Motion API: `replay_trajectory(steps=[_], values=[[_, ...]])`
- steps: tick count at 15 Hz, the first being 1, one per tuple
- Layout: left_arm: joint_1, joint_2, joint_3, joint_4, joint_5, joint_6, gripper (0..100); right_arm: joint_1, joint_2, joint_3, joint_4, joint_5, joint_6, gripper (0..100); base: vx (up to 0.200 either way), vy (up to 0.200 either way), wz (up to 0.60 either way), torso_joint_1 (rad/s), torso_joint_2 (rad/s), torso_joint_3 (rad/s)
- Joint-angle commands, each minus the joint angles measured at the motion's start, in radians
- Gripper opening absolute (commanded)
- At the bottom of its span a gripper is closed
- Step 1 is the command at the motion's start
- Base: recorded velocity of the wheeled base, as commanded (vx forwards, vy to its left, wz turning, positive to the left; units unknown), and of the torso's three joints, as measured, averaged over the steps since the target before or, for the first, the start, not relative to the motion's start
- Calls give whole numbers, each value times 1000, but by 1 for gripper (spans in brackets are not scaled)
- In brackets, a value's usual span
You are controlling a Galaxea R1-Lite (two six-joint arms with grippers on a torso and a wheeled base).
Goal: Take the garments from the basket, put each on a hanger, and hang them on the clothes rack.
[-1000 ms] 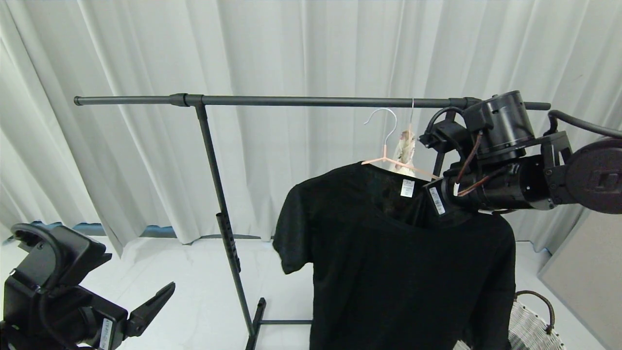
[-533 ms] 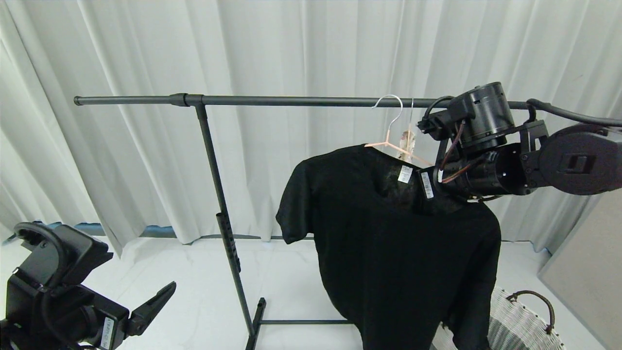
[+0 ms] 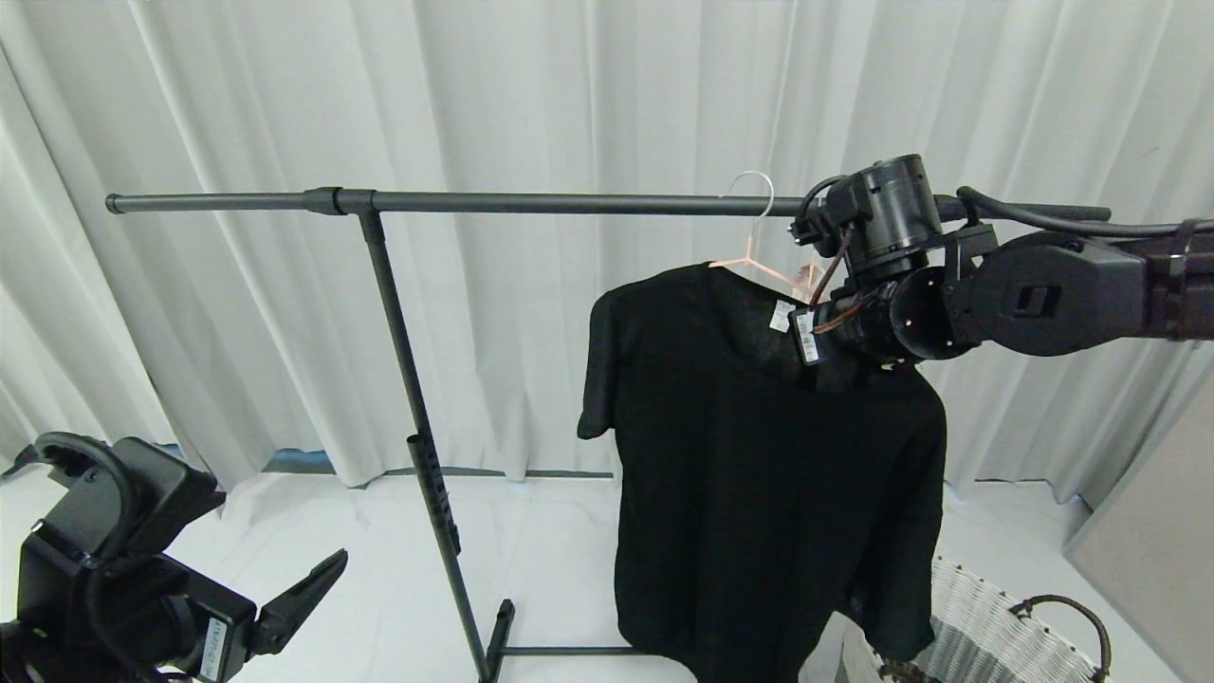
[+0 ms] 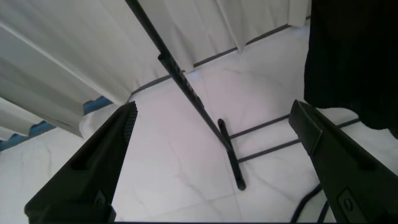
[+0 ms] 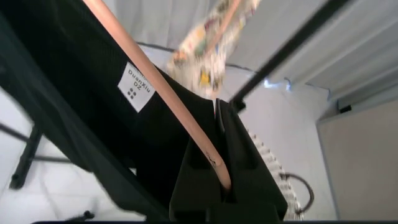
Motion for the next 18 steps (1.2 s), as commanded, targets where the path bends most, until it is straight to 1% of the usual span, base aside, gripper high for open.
replay_trajectory(steps=[1, 4, 6, 8, 11, 12, 13, 14, 18], values=[[1, 1, 0, -1, 0, 0, 100, 12, 9, -9, -1, -6, 1, 0, 200, 0, 0, 2, 2, 2], [-7, 0, -1, -1, 0, -2, 100, 35, 9, -27, -1, -45, -10, 0, 0, 0, 0, 0, 0, 0], [-22, -4, 0, -1, 0, -3, 100, 33, 21, -49, -3, -118, -58, 0, 0, 0, 0, 0, 0, 0], [-22, -4, 0, -1, 0, -3, 100, 32, 55, -99, -4, -175, -70, 0, 0, 0, 0, 0, 0, 0], [-22, -7, 0, -1, 0, -3, 100, 21, 125, -197, -3, -209, -118, 0, 0, 0, 0, 0, 0, 0], [-21, -7, 0, -1, 0, -3, 100, 18, 156, -240, -3, -215, -127, 0, 0, 0, 0, 0, 0, 0], [-22, -8, 0, -1, 0, -3, 100, 16, 170, -260, -1, -216, -131, 0, 0, 0, 0, 0, 0, 0], [-22, -11, 0, -1, 0, -3, 100, 9, 205, -305, 5, -221, -162, 0, 0, 0, 0, 0, 0, 0], [-33, -20, 2, -1, 1, -6, 100, -25, 285, -388, 25, -238, -185, 0, 0, 0, 0, 0, 0, 0]])
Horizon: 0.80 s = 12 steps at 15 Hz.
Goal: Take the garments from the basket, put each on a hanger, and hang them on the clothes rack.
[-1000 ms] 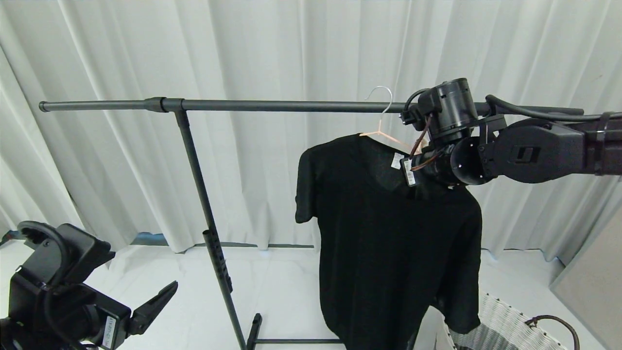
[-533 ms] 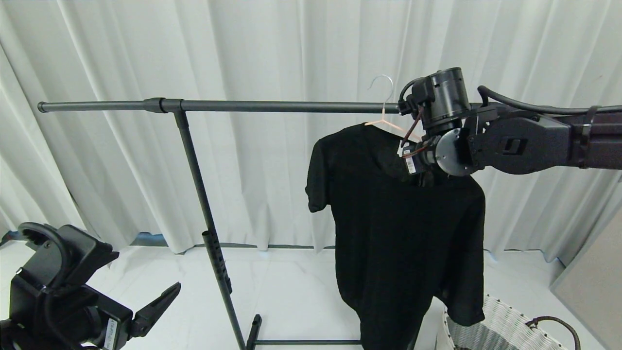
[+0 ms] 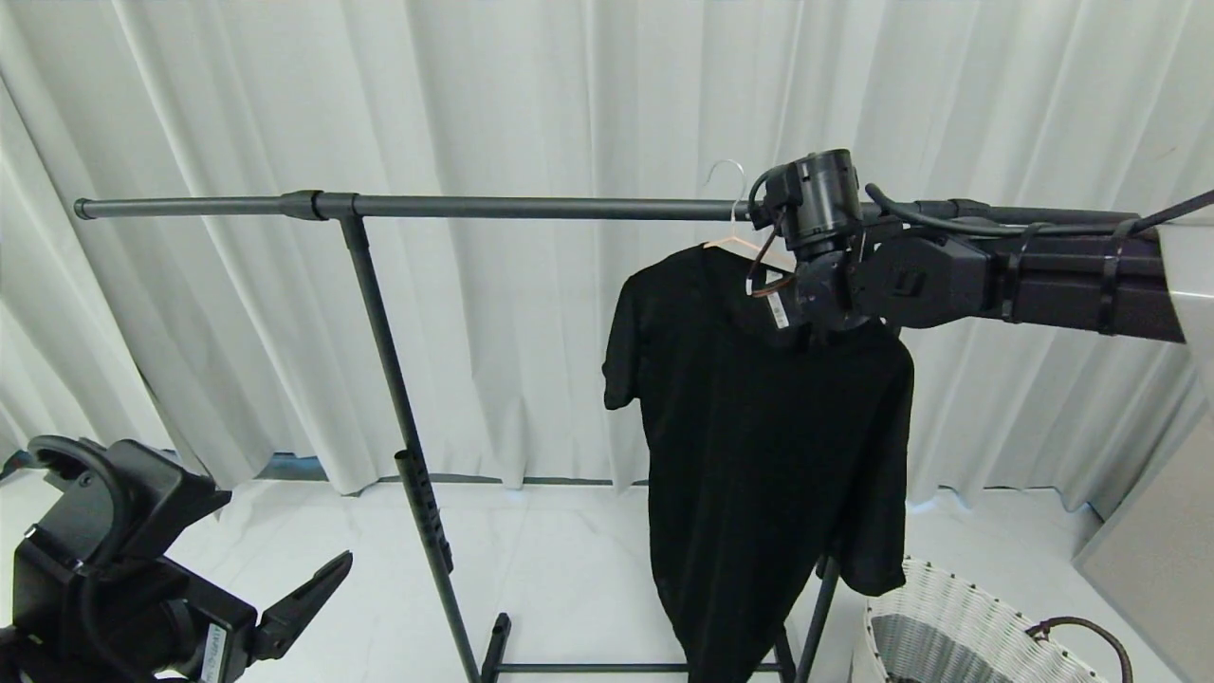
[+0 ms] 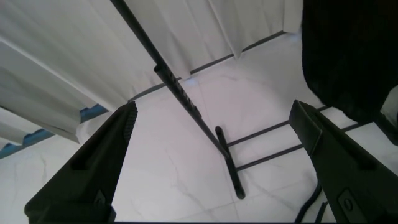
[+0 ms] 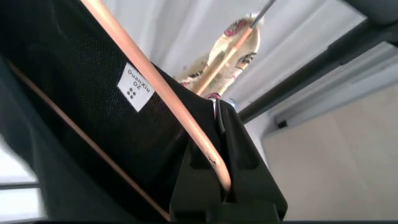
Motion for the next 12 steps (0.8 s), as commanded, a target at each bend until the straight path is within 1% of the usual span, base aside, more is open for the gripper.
replay_trajectory(steps=[1, 4, 12], values=[[-5, -6, 2, -1, 3, 0, 100, -20, 60, -29, 2, -10, -9, 0, 0, 0, 0, 0, 0, 0], [-5, -6, 2, -1, 3, -4, 100, -40, 81, -29, 5, -15, -36, 0, 0, 0, 0, 0, 0, 0], [-6, -2, 5, -1, 3, -4, 100, -41, 87, -29, -4, -15, -29, 0, 0, 0, 0, 0, 0, 0]])
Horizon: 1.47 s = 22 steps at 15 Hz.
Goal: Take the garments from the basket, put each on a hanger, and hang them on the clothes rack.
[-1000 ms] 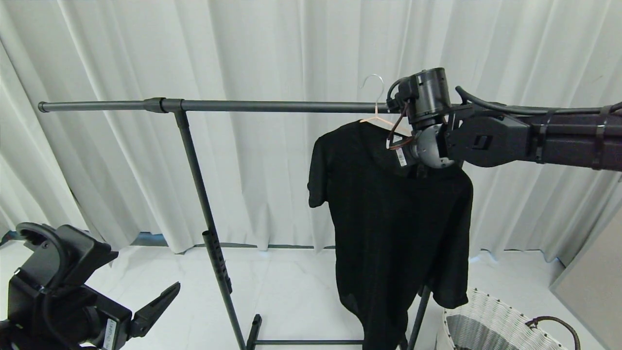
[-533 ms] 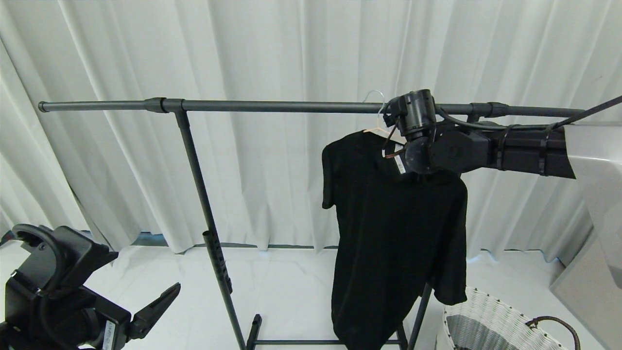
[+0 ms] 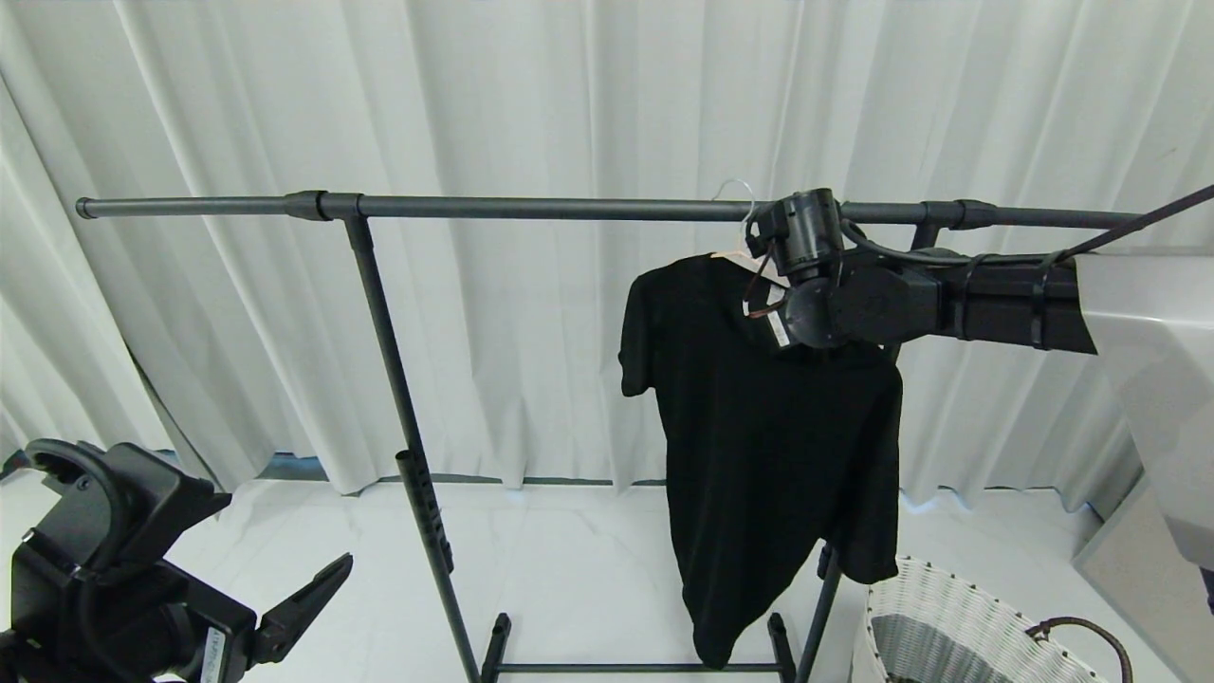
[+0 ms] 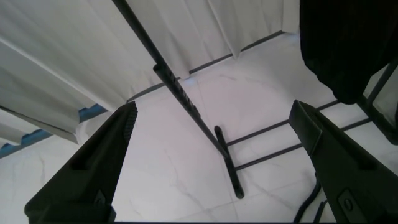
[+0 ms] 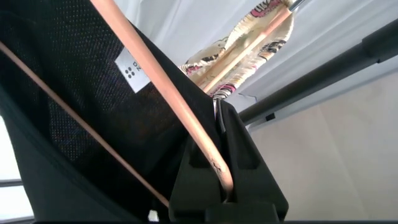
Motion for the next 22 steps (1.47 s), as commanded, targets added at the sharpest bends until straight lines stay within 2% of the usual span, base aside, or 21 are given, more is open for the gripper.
replay_trajectory(steps=[1, 9, 11, 13, 17, 22], values=[[0, 2, 2, 0, 0, 0, 100, 4, 1, 0, 1, 0, 0, 0, 0, 0, 0, 0, 0, 0], [0, 0, 2, 0, -1, -1, 100, 22, -16, 0, 1, 9, 6, 0, 0, 0, 0, 0, 0, 0], [2, 0, -1, 0, -1, 0, 100, 25, -28, 0, 2, 48, 23, 0, 0, 0, 0, 0, 0, 0], [2, 0, -1, 0, -7, 0, 100, 25, -48, 0, 1, 79, 23, 0, 200, 0, 0, 2, 2, 7], [2, 0, -3, 0, -9, 0, 100, 40, -71, 0, -30, 77, 24, 0, 200, 0, 0, 0, 5, 4], [0, -20, -6, 0, -10, 2, 100, 91, -143, 0, -21, 69, 44, 0, 0, 0, 0, 0, 0, 0]])
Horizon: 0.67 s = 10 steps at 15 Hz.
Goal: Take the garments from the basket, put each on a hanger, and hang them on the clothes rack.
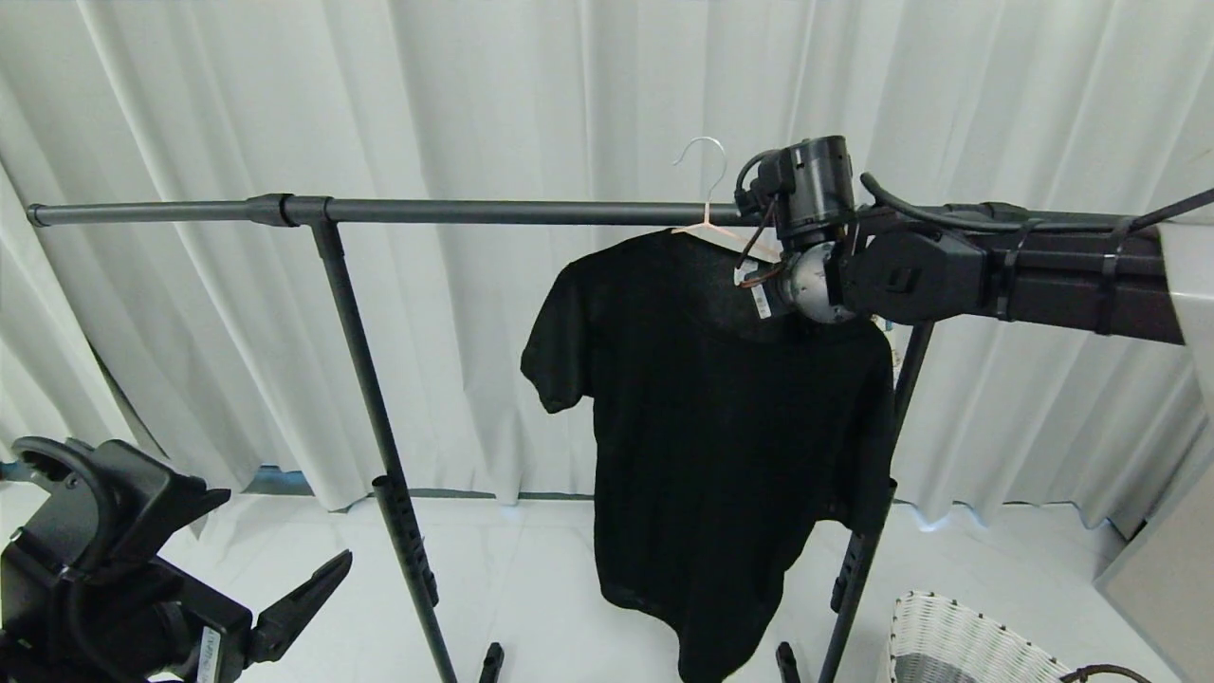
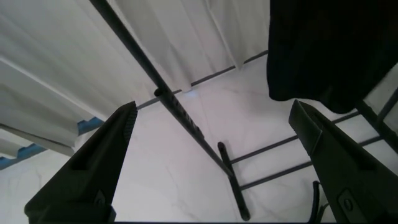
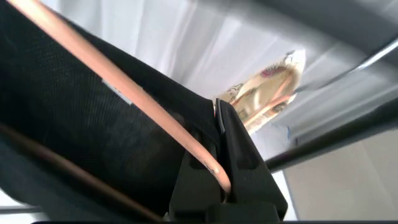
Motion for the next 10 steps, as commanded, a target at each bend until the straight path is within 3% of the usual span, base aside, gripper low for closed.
replay_trajectory(steps=[1, 5, 10], values=[[1, -8, -1, 0, 0, 2, 100, 26, -97, 22, -1, -3, 12, 0, 0, 0, 0, 0, 0, 0], [-1, -8, -8, 0, 0, 6, 100, 57, -216, 269, -34, -28, 77, 0, 0, 0, 0, 0, 0, 0], [1, -8, -6, 0, 2, 7, 100, 20, -190, 303, -77, -74, 75, 0, 0, 0, 0, 0, 0, 0]])
